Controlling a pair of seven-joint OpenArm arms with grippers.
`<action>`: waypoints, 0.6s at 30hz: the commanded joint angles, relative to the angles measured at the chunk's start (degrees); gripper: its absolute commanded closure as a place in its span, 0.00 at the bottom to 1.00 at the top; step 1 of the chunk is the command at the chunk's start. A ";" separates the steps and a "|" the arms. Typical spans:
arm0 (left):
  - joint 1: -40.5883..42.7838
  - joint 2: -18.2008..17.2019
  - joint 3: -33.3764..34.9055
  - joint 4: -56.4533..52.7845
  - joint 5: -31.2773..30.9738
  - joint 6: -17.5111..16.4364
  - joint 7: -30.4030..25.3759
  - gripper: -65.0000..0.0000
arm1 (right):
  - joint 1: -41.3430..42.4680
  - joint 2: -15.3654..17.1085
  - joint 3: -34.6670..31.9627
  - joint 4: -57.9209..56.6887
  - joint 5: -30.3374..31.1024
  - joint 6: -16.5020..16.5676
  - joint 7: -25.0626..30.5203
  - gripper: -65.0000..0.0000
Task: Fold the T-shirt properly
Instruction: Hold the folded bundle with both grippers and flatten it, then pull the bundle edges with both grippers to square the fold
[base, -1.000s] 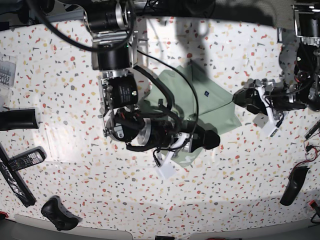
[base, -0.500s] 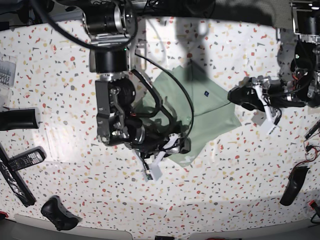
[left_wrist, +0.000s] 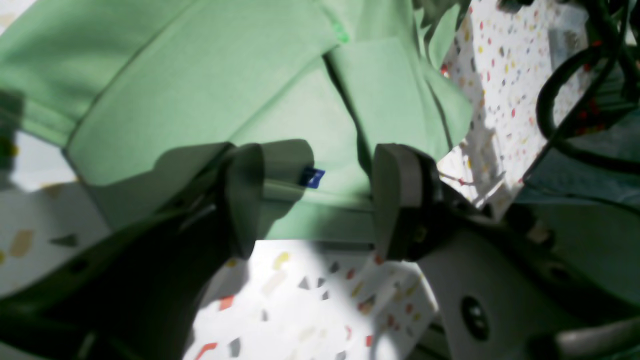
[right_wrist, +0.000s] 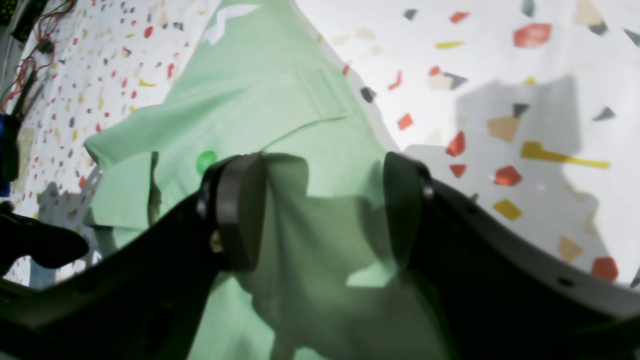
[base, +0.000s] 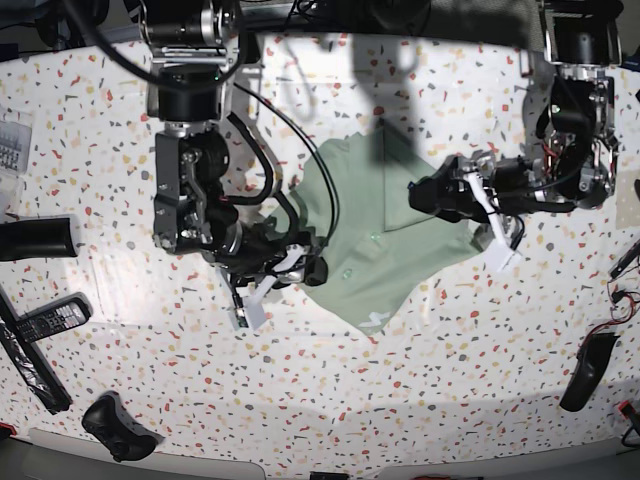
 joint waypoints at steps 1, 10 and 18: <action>-1.09 -0.11 -0.26 1.16 -1.68 -0.42 -0.20 0.50 | 2.05 0.00 -0.07 1.05 0.83 0.95 1.07 0.45; -1.11 6.16 -0.28 3.10 -1.38 -0.46 -0.92 0.51 | 7.67 0.00 -0.04 1.05 0.15 0.95 0.61 0.45; 0.37 9.14 -0.26 10.03 1.81 -0.66 -1.75 0.53 | 7.89 0.00 -0.04 0.50 -6.21 -1.84 0.48 0.45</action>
